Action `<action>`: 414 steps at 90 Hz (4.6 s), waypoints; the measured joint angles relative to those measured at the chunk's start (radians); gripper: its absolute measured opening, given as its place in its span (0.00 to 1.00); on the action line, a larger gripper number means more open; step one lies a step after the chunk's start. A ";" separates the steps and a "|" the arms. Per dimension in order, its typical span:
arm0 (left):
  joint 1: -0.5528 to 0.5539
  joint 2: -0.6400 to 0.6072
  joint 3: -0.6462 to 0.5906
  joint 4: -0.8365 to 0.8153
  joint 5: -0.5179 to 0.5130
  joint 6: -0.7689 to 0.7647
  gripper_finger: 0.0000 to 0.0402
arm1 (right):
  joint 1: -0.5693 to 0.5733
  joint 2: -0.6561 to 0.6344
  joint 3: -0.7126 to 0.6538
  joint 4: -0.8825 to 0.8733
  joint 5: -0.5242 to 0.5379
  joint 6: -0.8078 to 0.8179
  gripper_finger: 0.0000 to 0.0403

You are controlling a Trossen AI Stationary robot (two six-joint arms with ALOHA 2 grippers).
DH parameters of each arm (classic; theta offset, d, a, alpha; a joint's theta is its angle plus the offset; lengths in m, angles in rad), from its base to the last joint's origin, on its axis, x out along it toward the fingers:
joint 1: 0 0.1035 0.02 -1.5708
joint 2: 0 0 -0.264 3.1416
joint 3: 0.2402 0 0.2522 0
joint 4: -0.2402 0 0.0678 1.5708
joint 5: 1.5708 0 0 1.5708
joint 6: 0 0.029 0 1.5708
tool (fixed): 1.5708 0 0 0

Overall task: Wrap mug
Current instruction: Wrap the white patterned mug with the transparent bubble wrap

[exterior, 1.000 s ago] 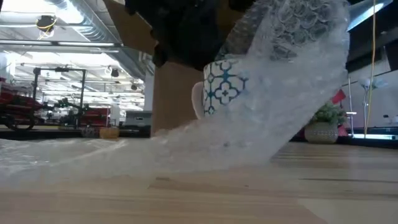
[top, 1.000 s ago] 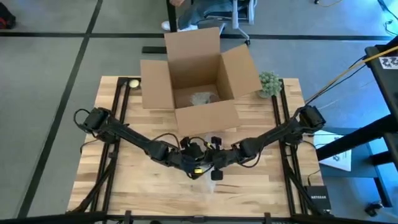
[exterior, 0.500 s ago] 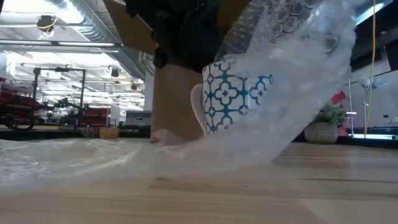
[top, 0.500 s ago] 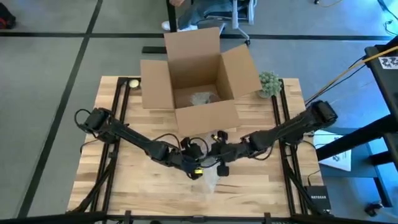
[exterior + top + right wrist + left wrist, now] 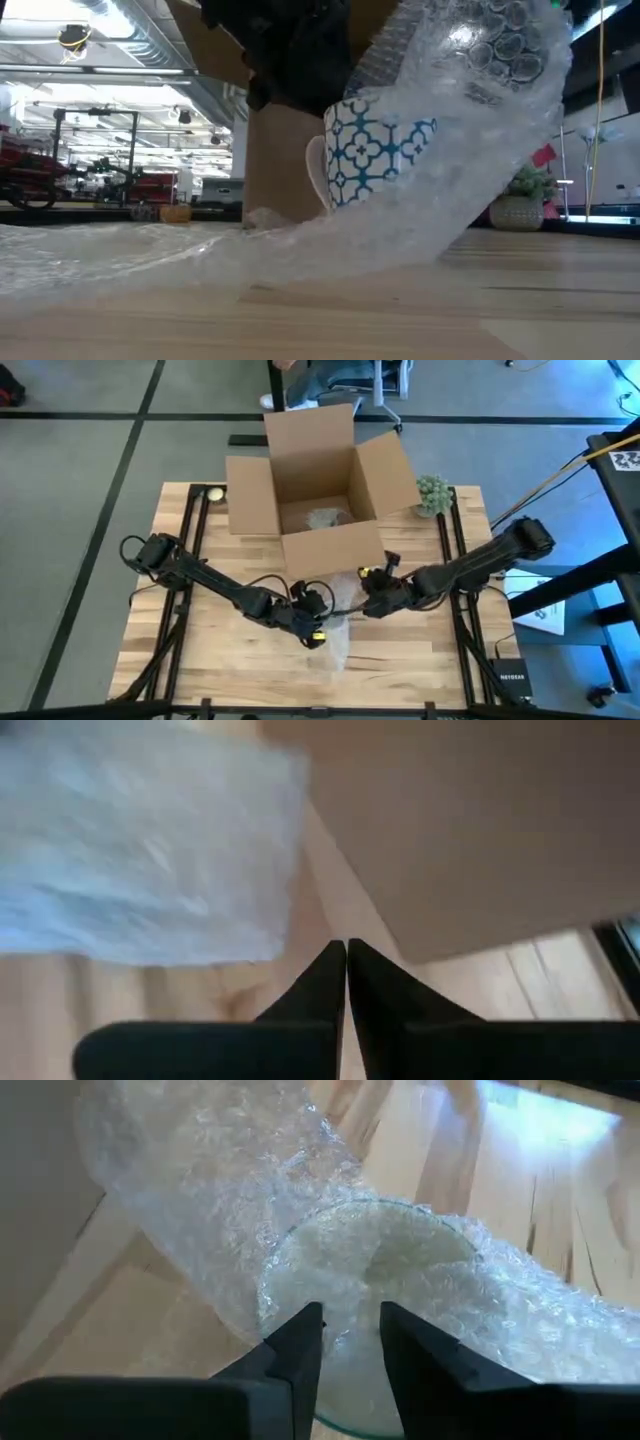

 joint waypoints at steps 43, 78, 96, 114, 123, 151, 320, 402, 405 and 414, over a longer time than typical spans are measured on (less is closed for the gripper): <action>0.000 0.001 -0.001 0.028 0.005 0.006 0.22 | -0.005 0.093 -0.116 0.714 -0.173 -0.156 0.00; -0.001 0.001 -0.001 0.042 0.008 0.009 0.22 | 0.017 0.172 -0.077 0.901 -0.418 -0.203 0.00; -0.003 0.001 -0.001 0.046 0.016 0.009 0.22 | 0.058 0.154 0.024 0.704 -0.427 -0.277 0.00; -0.007 0.001 0.000 0.045 0.012 0.009 0.22 | 0.075 0.136 0.183 0.299 -0.335 -0.265 0.00; -0.007 0.001 0.000 0.045 0.013 0.009 0.22 | 0.085 0.134 0.245 0.167 -0.323 -0.232 0.00; -0.006 0.001 -0.001 0.052 0.013 0.009 0.22 | 0.091 0.198 0.235 0.292 -0.318 -0.220 0.00; 0.002 -0.012 -0.006 -0.002 0.018 0.009 0.22 | 0.067 0.305 0.503 -0.036 -0.292 -0.248 0.00; -0.003 0.024 -0.003 0.079 -0.004 -0.038 0.22 | 0.048 0.307 0.264 0.248 -0.377 -0.141 0.00; -0.003 0.022 -0.003 0.079 -0.004 -0.034 0.22 | 0.048 0.307 0.264 0.248 -0.377 -0.141 0.00; -0.003 0.016 -0.004 0.078 -0.002 -0.025 0.22 | 0.048 0.303 0.264 0.245 -0.377 -0.141 0.00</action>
